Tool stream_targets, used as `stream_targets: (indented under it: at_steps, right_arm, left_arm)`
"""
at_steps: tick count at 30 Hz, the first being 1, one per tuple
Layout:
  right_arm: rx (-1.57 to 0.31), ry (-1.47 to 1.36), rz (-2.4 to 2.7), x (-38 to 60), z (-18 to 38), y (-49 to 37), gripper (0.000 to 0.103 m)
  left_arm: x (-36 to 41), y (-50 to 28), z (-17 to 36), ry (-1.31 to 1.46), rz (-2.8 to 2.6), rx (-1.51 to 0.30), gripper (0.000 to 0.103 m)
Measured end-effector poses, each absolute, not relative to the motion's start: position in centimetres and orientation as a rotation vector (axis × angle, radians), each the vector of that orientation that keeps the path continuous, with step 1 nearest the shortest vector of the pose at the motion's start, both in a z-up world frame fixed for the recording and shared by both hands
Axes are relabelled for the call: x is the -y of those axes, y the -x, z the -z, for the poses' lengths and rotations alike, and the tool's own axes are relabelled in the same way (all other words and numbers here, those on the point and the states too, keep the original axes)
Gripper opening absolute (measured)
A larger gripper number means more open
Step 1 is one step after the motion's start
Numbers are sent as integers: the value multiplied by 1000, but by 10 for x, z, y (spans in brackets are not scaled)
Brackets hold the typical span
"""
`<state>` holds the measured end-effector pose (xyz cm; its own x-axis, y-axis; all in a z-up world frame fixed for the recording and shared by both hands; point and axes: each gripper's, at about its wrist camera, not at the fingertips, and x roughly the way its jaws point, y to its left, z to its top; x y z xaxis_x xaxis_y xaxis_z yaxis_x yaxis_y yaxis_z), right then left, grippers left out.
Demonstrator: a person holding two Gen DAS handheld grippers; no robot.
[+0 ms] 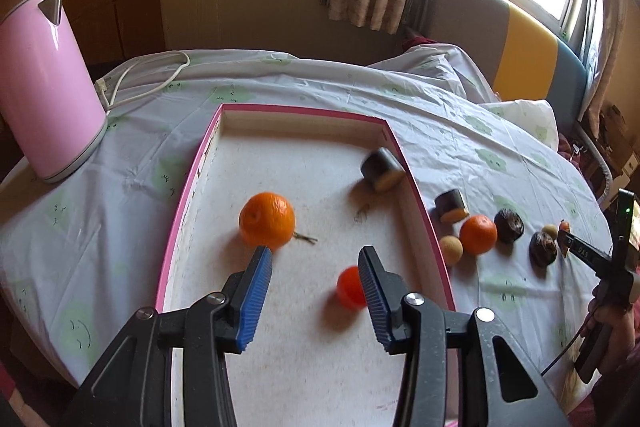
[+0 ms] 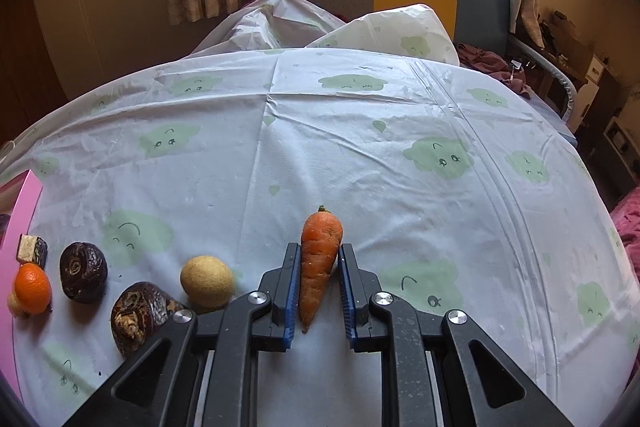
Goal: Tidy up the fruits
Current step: 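Lower the carrot into the pink tray and open the right tool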
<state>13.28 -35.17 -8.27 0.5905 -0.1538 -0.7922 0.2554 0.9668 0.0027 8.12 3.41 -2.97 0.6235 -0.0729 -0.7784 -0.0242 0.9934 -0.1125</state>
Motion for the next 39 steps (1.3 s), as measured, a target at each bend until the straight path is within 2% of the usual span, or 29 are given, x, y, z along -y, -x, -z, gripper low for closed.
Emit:
stream_targets:
  at_steps: [9,19,28,33,39]
  right_arm:
    - [-828,-154,107,323,42,-84,18]
    - [-823,-152,-332,193,10,-67,18]
    - [-913,-121,-495,95,23,-82,19]
    - [-927,-101,-477,88,31,-84,25]
    - [-897,-80,-449,99,28,-72,25]
  left_arm:
    - [-33,-66,30,119,40,-893,46]
    - [-55,-57,29,158,9,-875,46]
    - [-81,-47,33,197,-40,-874,46]
    - [-80,-46,37,203,-27,-881,46]
    - [-71,-45,38,188,-4,-885,46]
